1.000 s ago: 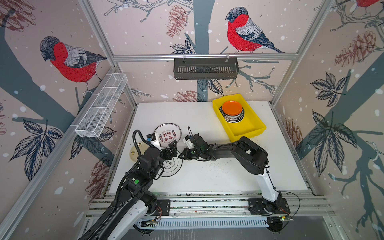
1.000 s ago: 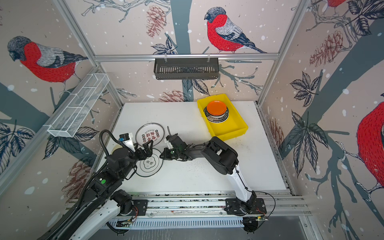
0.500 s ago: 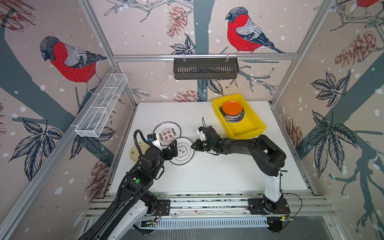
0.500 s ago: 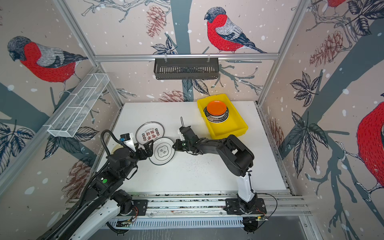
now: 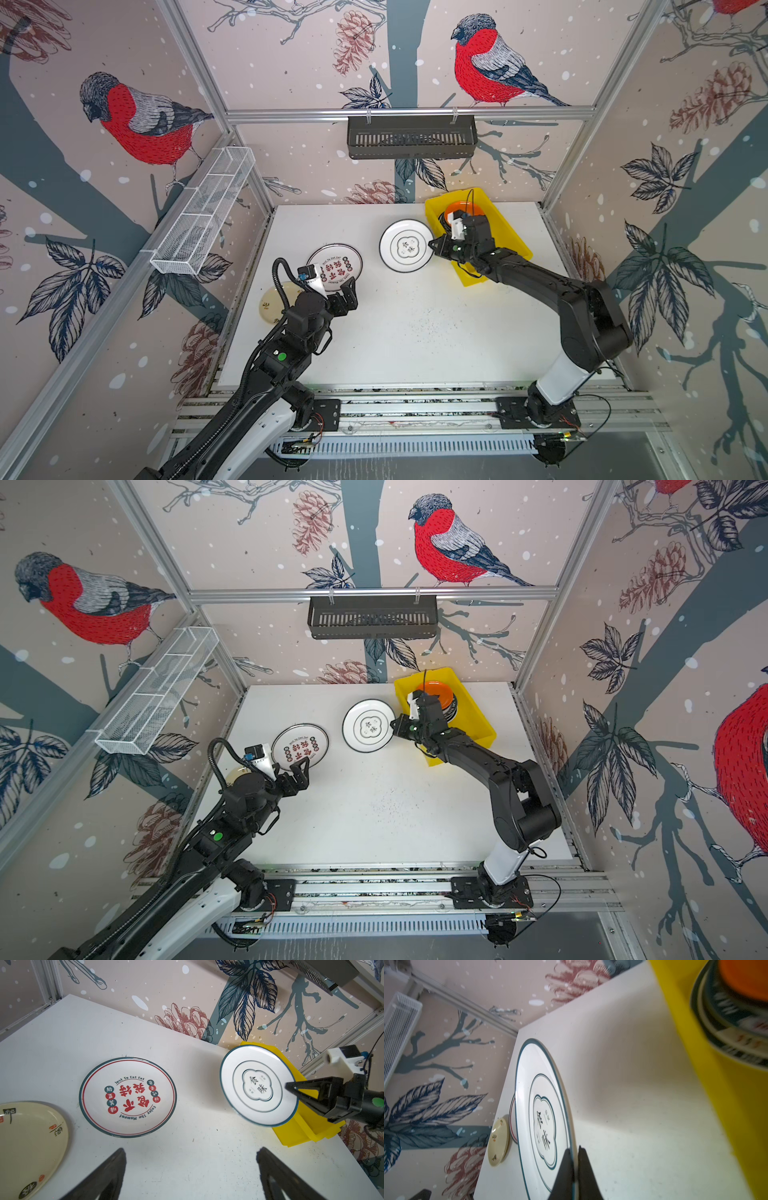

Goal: Place the plates into the plastic bin on the countertop
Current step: 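Grip the green-rimmed plate's edge with the right gripper and carry it into the bin, then release the green-rimmed plate onto the stack and raise the right gripper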

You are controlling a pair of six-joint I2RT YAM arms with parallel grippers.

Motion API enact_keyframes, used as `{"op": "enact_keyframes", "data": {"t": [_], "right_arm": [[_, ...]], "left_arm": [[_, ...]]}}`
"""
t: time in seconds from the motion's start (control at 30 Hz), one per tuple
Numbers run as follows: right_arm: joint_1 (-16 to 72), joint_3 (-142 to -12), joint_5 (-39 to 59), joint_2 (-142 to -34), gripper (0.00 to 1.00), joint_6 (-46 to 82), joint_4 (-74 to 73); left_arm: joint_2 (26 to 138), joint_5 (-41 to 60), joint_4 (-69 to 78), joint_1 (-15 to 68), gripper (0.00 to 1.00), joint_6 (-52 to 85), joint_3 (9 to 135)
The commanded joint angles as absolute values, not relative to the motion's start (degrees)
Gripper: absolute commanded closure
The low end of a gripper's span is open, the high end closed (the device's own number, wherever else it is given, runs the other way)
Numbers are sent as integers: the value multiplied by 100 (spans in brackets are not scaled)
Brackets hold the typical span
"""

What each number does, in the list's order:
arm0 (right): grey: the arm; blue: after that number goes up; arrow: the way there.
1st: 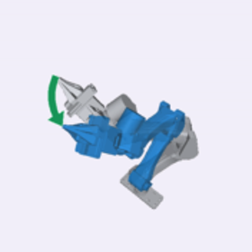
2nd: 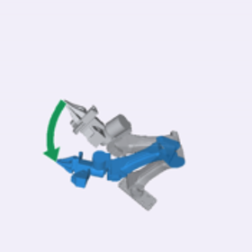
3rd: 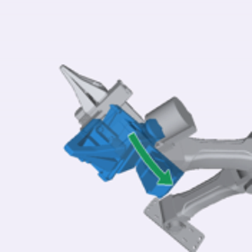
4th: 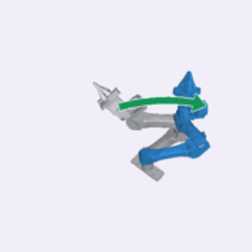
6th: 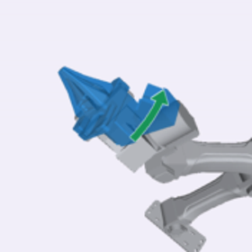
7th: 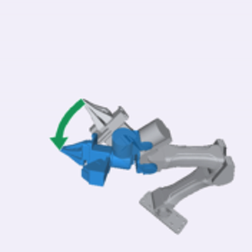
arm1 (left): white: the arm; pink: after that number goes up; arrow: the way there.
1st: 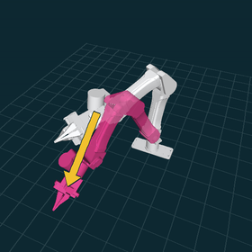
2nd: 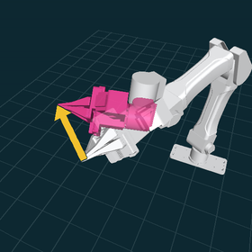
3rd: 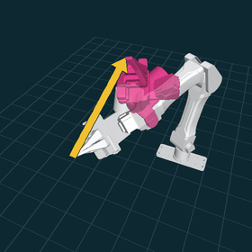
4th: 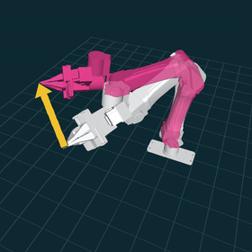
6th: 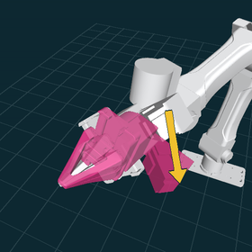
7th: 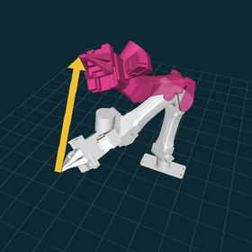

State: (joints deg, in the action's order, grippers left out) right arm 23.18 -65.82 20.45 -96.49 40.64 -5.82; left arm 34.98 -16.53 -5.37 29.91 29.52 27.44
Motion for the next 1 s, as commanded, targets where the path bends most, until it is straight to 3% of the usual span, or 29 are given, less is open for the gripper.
{"op": "enact_keyframes", "data": {"t": [0.0, 0.4, 0.97], "right_arm": [[1851, -6701, 2043, -9505, 100, 4249, -888], [400, -7040, 1211, -9944, 100, 4544, -1338], [439, -9074, 416, -11995, 100, 4096, -255]], "left_arm": [[3545, -1689, -256, 3006, 3, 2887, 2755], [3831, -1672, -160, 3006, 3, 2849, 2874], [4230, -1505, -123, 3006, 3, 2887, 3074]]}}
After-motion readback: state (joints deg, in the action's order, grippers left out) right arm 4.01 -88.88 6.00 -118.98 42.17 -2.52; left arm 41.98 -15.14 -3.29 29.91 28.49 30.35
